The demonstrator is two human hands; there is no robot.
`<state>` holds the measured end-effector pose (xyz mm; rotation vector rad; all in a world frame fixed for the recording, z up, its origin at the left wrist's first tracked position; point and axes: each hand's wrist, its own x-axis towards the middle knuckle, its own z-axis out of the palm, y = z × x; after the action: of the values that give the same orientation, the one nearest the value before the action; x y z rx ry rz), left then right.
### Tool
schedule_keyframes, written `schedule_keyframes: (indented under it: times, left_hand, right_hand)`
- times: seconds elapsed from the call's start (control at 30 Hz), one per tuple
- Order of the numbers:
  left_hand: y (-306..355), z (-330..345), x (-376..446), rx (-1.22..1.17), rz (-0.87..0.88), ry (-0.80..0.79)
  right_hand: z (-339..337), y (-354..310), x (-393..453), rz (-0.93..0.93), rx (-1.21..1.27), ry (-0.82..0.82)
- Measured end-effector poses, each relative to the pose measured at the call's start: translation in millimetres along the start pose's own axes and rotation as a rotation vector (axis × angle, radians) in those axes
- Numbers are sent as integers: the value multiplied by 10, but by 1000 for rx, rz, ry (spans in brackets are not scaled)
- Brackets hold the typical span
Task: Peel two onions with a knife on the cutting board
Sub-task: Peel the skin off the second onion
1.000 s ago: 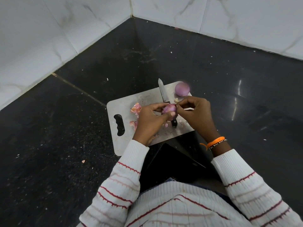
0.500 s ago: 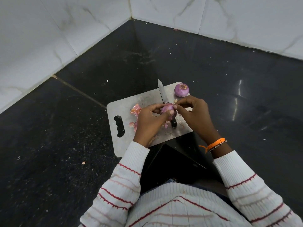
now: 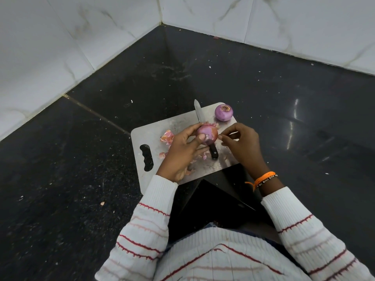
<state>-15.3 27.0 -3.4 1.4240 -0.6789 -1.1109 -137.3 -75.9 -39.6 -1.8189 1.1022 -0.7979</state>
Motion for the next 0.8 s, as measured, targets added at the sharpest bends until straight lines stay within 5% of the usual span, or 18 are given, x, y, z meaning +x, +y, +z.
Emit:
schedule_keyframes:
  times: [0.17,0.43,0.8]
  left_hand:
    - [-26,3,5,44,8,10]
    - [-29,26,18,124,-2,207]
    - [-7,37,8,247,76,265]
  right_hand:
    - [11,-129,1,-54,212,-31]
    - [-58,-203,-14,-157,135,-107]
    - [-130,-235,-13,-264,18,-115]
